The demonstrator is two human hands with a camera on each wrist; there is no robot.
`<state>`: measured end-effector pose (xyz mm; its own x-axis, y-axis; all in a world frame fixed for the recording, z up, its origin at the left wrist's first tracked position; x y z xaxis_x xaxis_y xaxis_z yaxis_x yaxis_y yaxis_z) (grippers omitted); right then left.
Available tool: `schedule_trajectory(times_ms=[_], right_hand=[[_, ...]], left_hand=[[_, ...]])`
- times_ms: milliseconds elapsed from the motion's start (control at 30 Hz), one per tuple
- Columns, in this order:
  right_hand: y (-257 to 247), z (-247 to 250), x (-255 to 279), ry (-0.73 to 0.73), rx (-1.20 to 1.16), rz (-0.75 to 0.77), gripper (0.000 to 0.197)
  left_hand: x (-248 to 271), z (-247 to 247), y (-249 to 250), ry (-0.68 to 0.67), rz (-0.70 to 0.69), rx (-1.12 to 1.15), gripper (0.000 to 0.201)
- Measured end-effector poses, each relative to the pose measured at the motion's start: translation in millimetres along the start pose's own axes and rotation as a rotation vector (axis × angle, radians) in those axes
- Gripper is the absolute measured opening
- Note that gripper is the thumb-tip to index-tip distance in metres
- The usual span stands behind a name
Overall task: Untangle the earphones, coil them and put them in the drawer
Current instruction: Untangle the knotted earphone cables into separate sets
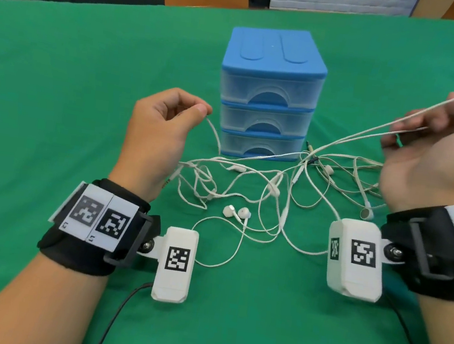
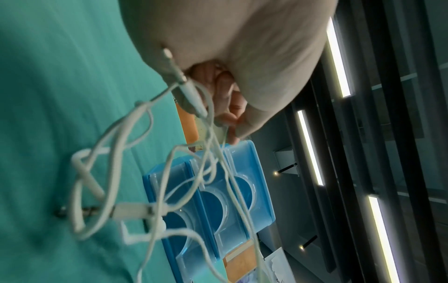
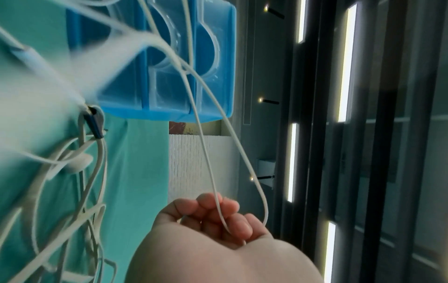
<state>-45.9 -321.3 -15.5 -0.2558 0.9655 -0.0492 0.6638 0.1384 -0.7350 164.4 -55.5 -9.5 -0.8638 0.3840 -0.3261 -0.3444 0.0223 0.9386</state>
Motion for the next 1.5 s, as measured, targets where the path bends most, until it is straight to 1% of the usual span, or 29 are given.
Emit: schedule_trajectory(times_ms=[33, 100, 133, 200, 300, 367, 433, 500, 567, 633, 667, 767, 800, 833, 867, 900, 1000, 1200, 1267, 1367, 1433, 1500], right_hand=[[-2, 4, -4, 0.021, -0.006, 0.001, 0.013], [-2, 11, -7, 0.063, 0.029, -0.006, 0.024], [-1, 12, -7, 0.070, 0.050, -0.020, 0.029], [2, 6, -3, 0.040, 0.097, -0.048, 0.035], [11, -8, 6, -0.070, 0.239, -0.080, 0.035], [16, -17, 12, -0.157, 0.348, -0.060, 0.031], [17, -27, 19, -0.251, 0.473, 0.007, 0.024], [18, -35, 26, -0.340, 0.552, 0.058, 0.023], [20, -42, 33, -0.406, 0.564, 0.074, 0.028], [21, -49, 41, -0.466, 0.559, 0.071, 0.032], [21, -54, 46, -0.494, 0.558, 0.069, 0.033], [16, -70, 59, -0.588, 0.554, 0.096, 0.034], [12, -77, 64, -0.617, 0.556, 0.110, 0.034], [7, -83, 69, -0.639, 0.559, 0.125, 0.034], [1, -90, 72, -0.651, 0.558, 0.139, 0.035], [-7, -96, 74, -0.657, 0.551, 0.147, 0.036], [-36, -115, 73, -0.635, 0.519, 0.160, 0.040], [-116, -138, 66, -0.519, 0.430, 0.269, 0.036], [-142, -142, 66, -0.482, 0.371, 0.320, 0.036], [-176, -143, 67, -0.418, 0.314, 0.396, 0.039], [-193, -140, 67, -0.373, 0.262, 0.418, 0.041], [-207, -137, 63, -0.335, 0.203, 0.456, 0.042]], left_hand=[[-3, 5, -3, 0.046, -0.001, -0.034, 0.010], [-7, 12, -10, 0.095, -0.003, -0.111, 0.007], [-7, 12, -12, 0.085, 0.003, -0.147, 0.007], [-5, 5, -15, 0.020, 0.019, -0.206, 0.007], [-1, -3, -13, -0.048, 0.006, -0.278, 0.007], [0, -4, -6, -0.047, -0.053, -0.319, 0.006], [2, -5, 8, -0.032, -0.174, -0.386, 0.012], [7, -9, 22, -0.054, -0.280, -0.372, 0.013], [15, -19, 30, -0.167, -0.297, -0.265, 0.011], [26, -35, 33, -0.350, -0.280, -0.206, 0.012], [31, -44, 32, -0.448, -0.273, -0.228, 0.014], [43, -65, 11, -0.715, -0.222, -0.450, 0.031], [47, -69, 3, -0.783, -0.206, -0.542, 0.037], [49, -72, -3, -0.820, -0.191, -0.633, 0.042], [49, -72, -6, -0.820, -0.175, -0.707, 0.044], [47, -71, -7, -0.793, -0.160, -0.760, 0.043], [43, -67, 0, -0.689, -0.145, -0.866, 0.024], [41, -53, 22, -0.545, -0.193, -0.951, 0.009], [39, -45, 25, -0.507, -0.172, -0.905, 0.007], [35, -33, 18, -0.503, -0.056, -0.735, 0.004], [37, -24, 13, -0.508, 0.000, -0.696, 0.003], [38, -17, 9, -0.513, 0.024, -0.697, 0.008]])
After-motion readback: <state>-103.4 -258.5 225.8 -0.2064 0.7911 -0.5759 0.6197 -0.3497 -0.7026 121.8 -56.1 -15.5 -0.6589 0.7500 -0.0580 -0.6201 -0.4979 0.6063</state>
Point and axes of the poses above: each hand's wrist, its own x-axis away from the middle knuckle, its own z-axis out of the back of the hand, y = z × x, the point moved 7 cm from there along -x, towards the middle knuckle, and after that the axes turned 3 degrees about y, right-handed, at the moved point
